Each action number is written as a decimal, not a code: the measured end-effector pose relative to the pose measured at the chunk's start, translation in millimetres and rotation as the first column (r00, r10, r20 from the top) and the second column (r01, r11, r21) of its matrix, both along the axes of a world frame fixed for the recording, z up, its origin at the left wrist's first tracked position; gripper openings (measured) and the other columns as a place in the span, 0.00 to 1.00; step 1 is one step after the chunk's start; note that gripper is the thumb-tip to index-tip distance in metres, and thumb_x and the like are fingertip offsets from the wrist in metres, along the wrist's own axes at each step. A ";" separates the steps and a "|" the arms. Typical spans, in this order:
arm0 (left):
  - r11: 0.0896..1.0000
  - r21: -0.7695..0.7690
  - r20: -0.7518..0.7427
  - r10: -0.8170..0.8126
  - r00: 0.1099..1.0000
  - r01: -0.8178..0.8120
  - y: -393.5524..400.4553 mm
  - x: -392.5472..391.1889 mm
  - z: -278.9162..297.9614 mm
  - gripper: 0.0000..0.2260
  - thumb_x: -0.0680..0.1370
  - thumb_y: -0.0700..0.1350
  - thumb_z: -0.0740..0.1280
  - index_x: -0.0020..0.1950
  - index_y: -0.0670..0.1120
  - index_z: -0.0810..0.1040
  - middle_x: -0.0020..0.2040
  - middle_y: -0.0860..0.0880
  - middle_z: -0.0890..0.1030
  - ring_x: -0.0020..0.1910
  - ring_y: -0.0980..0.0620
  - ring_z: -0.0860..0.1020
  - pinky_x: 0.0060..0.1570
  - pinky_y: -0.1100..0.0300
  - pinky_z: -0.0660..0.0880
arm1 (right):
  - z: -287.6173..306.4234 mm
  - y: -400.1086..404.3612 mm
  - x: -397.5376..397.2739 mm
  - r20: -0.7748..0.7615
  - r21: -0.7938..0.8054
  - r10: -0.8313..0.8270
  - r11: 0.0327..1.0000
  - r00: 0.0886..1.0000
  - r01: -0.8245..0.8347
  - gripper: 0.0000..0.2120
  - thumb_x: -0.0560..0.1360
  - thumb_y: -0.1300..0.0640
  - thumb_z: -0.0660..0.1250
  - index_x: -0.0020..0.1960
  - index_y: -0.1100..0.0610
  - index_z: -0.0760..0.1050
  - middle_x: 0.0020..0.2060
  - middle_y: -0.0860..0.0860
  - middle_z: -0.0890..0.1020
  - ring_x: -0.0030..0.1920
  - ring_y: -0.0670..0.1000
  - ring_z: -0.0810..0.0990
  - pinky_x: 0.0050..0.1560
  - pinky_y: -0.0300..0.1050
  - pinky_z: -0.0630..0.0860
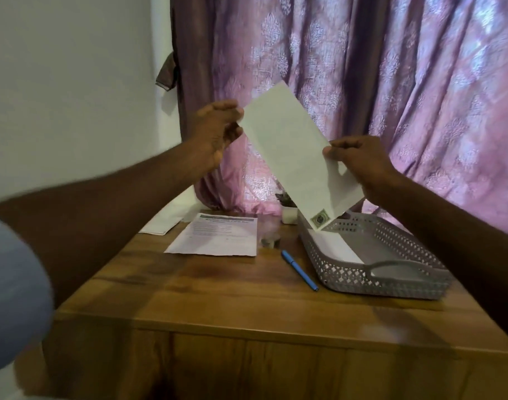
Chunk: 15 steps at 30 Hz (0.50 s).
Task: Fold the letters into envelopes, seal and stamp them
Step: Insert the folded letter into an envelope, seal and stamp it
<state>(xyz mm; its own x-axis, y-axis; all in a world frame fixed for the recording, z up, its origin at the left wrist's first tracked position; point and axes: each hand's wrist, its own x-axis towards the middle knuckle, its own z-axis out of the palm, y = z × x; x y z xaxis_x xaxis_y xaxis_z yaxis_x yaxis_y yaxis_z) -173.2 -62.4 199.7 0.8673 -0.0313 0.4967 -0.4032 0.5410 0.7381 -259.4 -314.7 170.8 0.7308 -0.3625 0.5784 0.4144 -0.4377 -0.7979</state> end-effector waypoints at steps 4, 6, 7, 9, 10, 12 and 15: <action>0.999 0.039 -0.076 0.037 0.996 -0.034 -59.1 27.6 7.4 0.07 0.76 0.31 0.73 0.47 0.43 0.82 0.42 0.45 0.83 0.34 0.51 0.79 0.32 0.64 0.78 | -9.4 -31.5 -3.1 -0.064 0.088 -0.054 0.994 0.996 0.059 0.05 0.76 0.62 0.73 0.44 0.53 0.83 0.40 0.51 0.84 0.40 0.51 0.79 0.35 0.40 0.76; 0.995 0.089 -0.113 0.053 0.992 -0.043 -91.6 40.3 1.9 0.08 0.76 0.30 0.73 0.50 0.41 0.83 0.43 0.43 0.83 0.34 0.50 0.80 0.31 0.64 0.79 | -19.4 -51.4 -4.7 -0.131 0.119 -0.113 0.984 0.985 0.129 0.04 0.77 0.64 0.71 0.47 0.58 0.83 0.45 0.57 0.85 0.44 0.55 0.80 0.40 0.44 0.76; 0.992 0.115 -0.129 0.066 0.989 -0.051 -104.9 46.8 -3.0 0.09 0.76 0.29 0.73 0.52 0.40 0.83 0.42 0.42 0.83 0.34 0.49 0.80 0.31 0.63 0.80 | -24.0 -59.8 -5.2 -0.176 0.127 -0.140 0.978 0.974 0.163 0.05 0.77 0.66 0.70 0.52 0.62 0.83 0.50 0.61 0.85 0.45 0.56 0.80 0.42 0.46 0.76; 0.981 0.176 -0.177 0.112 0.978 -0.081 -130.8 58.2 -16.0 0.10 0.76 0.29 0.72 0.55 0.37 0.83 0.41 0.41 0.83 0.31 0.49 0.80 0.32 0.60 0.82 | -36.6 -77.6 -6.3 -0.284 0.129 -0.157 0.971 0.946 0.200 0.11 0.76 0.67 0.70 0.58 0.66 0.81 0.53 0.64 0.84 0.45 0.57 0.81 0.43 0.48 0.78; 0.973 0.210 -0.205 0.143 0.968 -0.099 -143.2 63.6 -24.4 0.10 0.76 0.29 0.71 0.56 0.36 0.83 0.39 0.42 0.84 0.30 0.49 0.80 0.35 0.58 0.83 | -44.2 -85.6 -7.3 -0.343 0.120 -0.160 0.970 0.926 0.212 0.12 0.75 0.68 0.71 0.59 0.67 0.80 0.51 0.63 0.84 0.43 0.58 0.82 0.42 0.48 0.78; 0.951 0.280 -0.252 0.201 0.947 -0.128 -159.4 72.5 -42.1 0.08 0.79 0.31 0.69 0.57 0.36 0.82 0.36 0.43 0.83 0.27 0.50 0.80 0.41 0.54 0.84 | -58.4 -95.0 -8.2 -0.449 0.072 -0.170 0.972 0.877 0.225 0.12 0.75 0.68 0.72 0.57 0.69 0.80 0.43 0.61 0.83 0.37 0.56 0.81 0.38 0.46 0.78; 0.879 0.449 -0.237 0.292 0.927 -0.162 -178.6 80.0 -71.2 0.01 0.80 0.33 0.70 0.48 0.37 0.81 0.35 0.45 0.83 0.25 0.51 0.79 0.38 0.55 0.82 | -75.8 -105.9 -5.2 -0.573 -0.039 -0.212 0.972 0.792 0.232 0.09 0.75 0.68 0.73 0.54 0.69 0.80 0.36 0.58 0.81 0.31 0.53 0.78 0.35 0.44 0.76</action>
